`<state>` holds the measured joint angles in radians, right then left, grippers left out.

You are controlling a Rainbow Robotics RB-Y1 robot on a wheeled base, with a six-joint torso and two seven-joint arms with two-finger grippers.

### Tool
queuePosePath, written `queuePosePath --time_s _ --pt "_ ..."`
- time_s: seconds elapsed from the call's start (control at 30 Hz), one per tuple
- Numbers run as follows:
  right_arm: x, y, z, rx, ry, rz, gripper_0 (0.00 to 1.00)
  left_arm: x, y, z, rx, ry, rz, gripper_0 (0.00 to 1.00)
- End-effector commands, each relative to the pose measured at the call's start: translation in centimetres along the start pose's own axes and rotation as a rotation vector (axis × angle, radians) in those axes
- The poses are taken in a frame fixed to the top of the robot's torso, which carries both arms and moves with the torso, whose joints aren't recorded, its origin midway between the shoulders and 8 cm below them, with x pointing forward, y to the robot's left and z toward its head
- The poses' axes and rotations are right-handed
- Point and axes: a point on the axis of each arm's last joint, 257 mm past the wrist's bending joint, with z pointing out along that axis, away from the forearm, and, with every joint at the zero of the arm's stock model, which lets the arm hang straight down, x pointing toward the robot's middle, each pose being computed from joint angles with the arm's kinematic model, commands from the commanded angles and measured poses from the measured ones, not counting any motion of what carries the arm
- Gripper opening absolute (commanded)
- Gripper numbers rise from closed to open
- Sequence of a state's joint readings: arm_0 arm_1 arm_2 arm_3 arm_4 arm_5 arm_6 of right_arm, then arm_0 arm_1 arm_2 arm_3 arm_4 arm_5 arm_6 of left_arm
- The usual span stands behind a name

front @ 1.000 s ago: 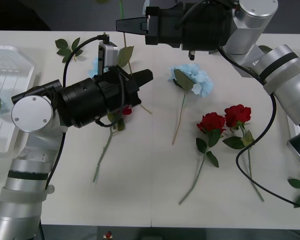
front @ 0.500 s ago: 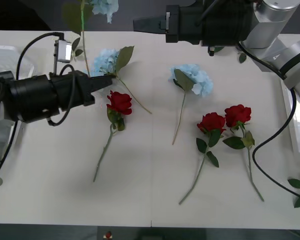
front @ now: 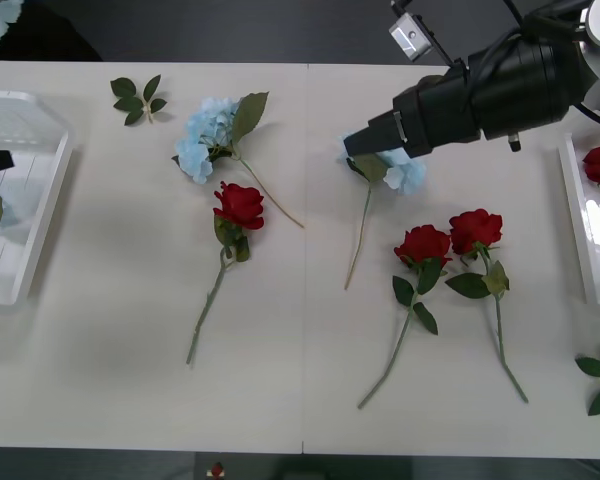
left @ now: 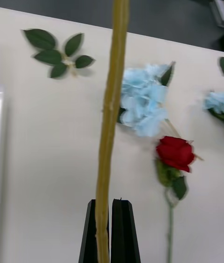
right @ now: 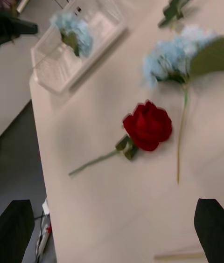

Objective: Put the red flowers into the right box and the blue flowers into the left box

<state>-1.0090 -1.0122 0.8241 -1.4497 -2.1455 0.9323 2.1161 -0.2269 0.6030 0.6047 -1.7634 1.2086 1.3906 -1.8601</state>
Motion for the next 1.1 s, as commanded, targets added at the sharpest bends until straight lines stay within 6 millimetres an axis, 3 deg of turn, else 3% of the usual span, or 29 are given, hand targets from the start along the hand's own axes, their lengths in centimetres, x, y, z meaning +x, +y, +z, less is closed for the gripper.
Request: queuePosePath --time_s 0.03,0.23,0.47,0.6,0.83,1.07,1.1 --pt "2.4 -0.5 -1.4 0.099 0.049 0.062 1.00 -2.4 4.2 -2.0 -0.177 -0.026 0.133 0.00" --pt "8.5 -3.2 -2.9 0.248 0.159 0.201 1.00 -1.3 10.0 -3.2 -0.383 -0.038 0.178 0.00" --pt "17.4 -8.2 -7.0 0.495 0.389 0.328 1.00 2.5 16.7 -4.4 -0.577 -0.037 0.187 0.00" --pt "20.3 -9.9 -9.5 0.622 0.483 0.390 1.00 4.6 19.8 -4.9 -0.621 -0.030 0.141 0.00" --pt "24.9 -13.5 -12.3 0.829 0.557 0.403 1.00 7.2 21.9 -4.3 -0.647 -0.005 0.103 0.00" --pt "26.8 -15.2 -10.2 0.869 0.571 0.321 1.00 7.6 22.2 -3.7 -0.652 -0.010 0.109 0.00" --pt "26.9 -15.3 -9.9 0.870 0.567 0.318 1.00 7.5 22.1 -3.6 -0.651 -0.010 0.109 0.04"
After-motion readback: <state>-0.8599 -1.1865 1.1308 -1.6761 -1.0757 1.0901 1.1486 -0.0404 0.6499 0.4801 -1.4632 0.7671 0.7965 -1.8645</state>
